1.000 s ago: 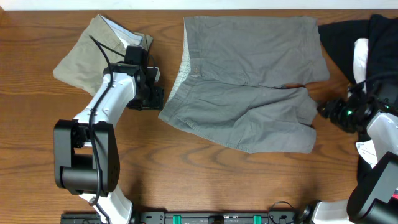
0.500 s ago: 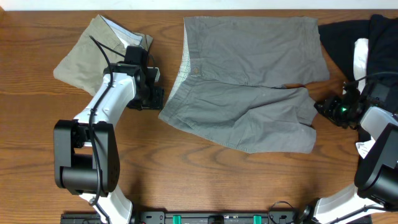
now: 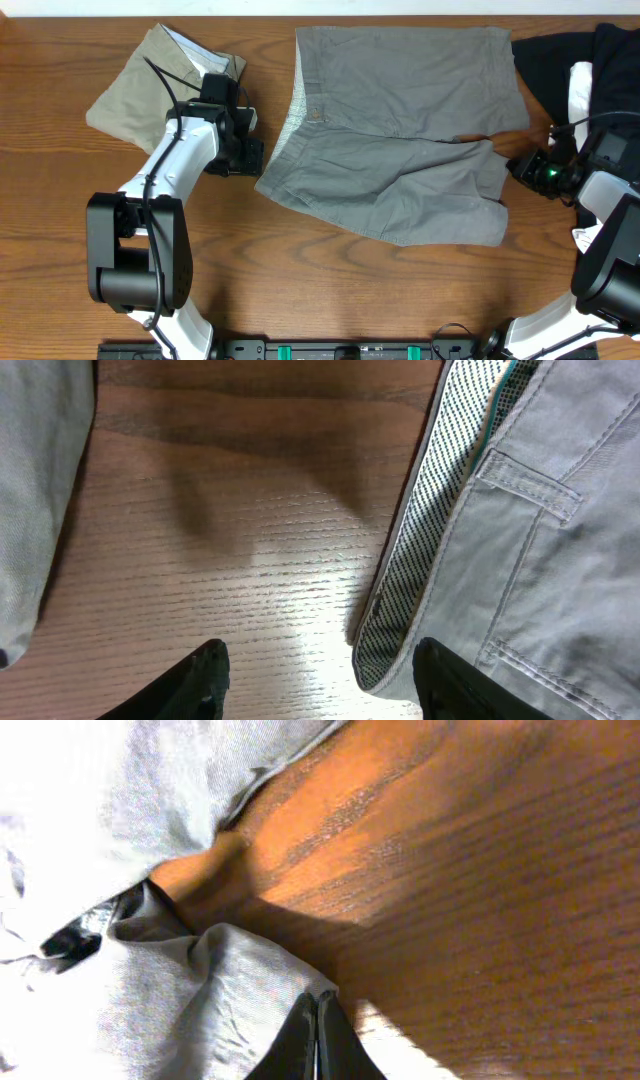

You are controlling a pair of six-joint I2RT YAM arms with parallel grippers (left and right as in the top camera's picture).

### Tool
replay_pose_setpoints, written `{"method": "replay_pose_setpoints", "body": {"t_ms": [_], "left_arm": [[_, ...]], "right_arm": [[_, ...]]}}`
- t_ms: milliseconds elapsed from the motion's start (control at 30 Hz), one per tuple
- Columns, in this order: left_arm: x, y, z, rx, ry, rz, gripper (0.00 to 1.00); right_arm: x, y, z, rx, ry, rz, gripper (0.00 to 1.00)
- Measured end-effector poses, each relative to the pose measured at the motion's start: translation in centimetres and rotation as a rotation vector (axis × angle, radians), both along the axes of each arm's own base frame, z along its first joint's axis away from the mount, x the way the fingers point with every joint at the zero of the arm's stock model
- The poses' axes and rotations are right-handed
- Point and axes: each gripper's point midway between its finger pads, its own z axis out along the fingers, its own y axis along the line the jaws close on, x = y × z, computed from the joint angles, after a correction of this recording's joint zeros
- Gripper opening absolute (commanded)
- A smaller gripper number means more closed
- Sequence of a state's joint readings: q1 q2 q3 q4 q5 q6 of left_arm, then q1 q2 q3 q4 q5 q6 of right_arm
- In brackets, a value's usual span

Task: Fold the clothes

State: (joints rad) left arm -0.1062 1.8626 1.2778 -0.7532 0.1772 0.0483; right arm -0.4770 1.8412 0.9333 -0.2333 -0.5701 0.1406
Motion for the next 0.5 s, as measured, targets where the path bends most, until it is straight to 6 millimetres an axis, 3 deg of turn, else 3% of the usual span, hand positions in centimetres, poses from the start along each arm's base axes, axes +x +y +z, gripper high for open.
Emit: {"method": "replay_pose_setpoints", "body": {"t_ms": [133,200,233,367,433,467,500], "left_arm": [[0.0,0.0,0.0,0.000,-0.001,0.000,0.61],[0.1,0.0,0.0,0.000,-0.002,0.000,0.61],[0.1,0.0,0.0,0.000,-0.002,0.000,0.61],[0.3,0.0,0.0,-0.001,-0.012,0.000,0.61],[0.4,0.0,0.1,-0.001,-0.016,0.000,0.61],[0.4,0.0,0.1,-0.001,-0.016,0.000,0.61],[0.4,0.0,0.1,-0.001,-0.016,0.000,0.61]], "right_arm": [[-0.6,-1.3,0.9,0.000,0.024,-0.037,0.01],[-0.5,-2.9,2.5,-0.022,0.015,-0.071,0.01],[0.0,-4.1,4.3,-0.050,-0.013,-0.093,0.01],[1.3,-6.0,8.8,-0.121,-0.110,-0.118,0.01],[1.6,-6.2,9.9,-0.137,-0.135,-0.118,0.02],[1.7,-6.3,9.9,-0.142,-0.138,-0.119,0.12],[1.7,-6.4,9.7,-0.147,-0.131,-0.122,0.33]]}}
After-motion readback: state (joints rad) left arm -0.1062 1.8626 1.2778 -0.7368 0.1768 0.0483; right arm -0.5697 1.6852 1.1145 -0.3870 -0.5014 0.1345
